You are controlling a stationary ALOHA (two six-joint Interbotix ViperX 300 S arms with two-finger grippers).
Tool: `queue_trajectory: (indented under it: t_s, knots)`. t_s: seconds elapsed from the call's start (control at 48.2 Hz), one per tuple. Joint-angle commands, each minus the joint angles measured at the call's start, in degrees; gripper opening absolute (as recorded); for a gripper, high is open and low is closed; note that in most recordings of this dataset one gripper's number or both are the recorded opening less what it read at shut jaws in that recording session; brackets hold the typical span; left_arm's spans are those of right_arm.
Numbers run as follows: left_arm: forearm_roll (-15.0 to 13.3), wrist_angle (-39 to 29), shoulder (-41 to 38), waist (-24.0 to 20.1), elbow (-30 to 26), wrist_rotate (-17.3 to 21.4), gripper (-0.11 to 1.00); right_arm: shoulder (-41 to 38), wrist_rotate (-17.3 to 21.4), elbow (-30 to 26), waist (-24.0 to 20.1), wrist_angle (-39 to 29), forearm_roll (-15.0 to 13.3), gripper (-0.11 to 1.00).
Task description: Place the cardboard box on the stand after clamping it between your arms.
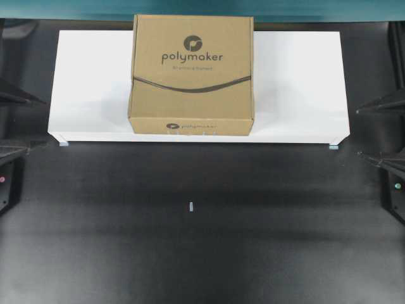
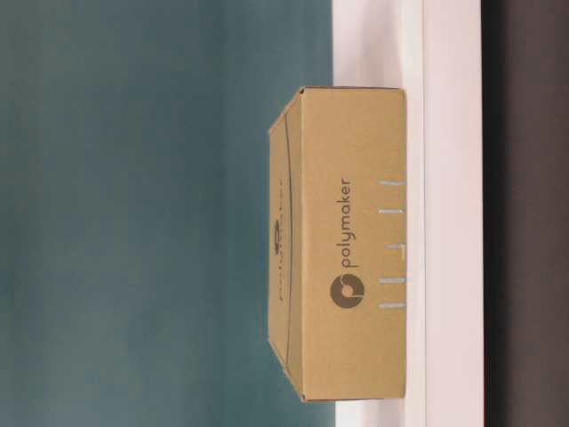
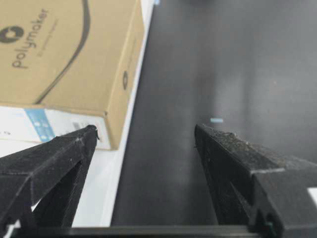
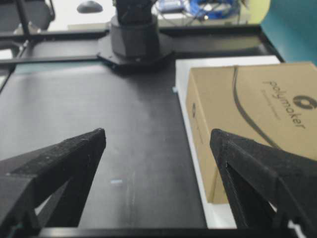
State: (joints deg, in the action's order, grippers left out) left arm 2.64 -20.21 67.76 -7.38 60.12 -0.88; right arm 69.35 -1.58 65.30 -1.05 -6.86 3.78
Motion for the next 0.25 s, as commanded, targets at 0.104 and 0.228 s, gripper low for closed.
queue_trajectory:
  t_s: [0.104,0.228]
  knots:
    - [0.0,0.8,-0.4,0.1,-0.5,-0.1,0.77,-0.3,0.4,0.3,0.4,0.3,-0.1,0.82]
    - [0.0,1.1,-0.4,0.1,-0.5,-0.1,0.77,-0.3,0.4,0.4,0.4,0.4,-0.1,0.82]
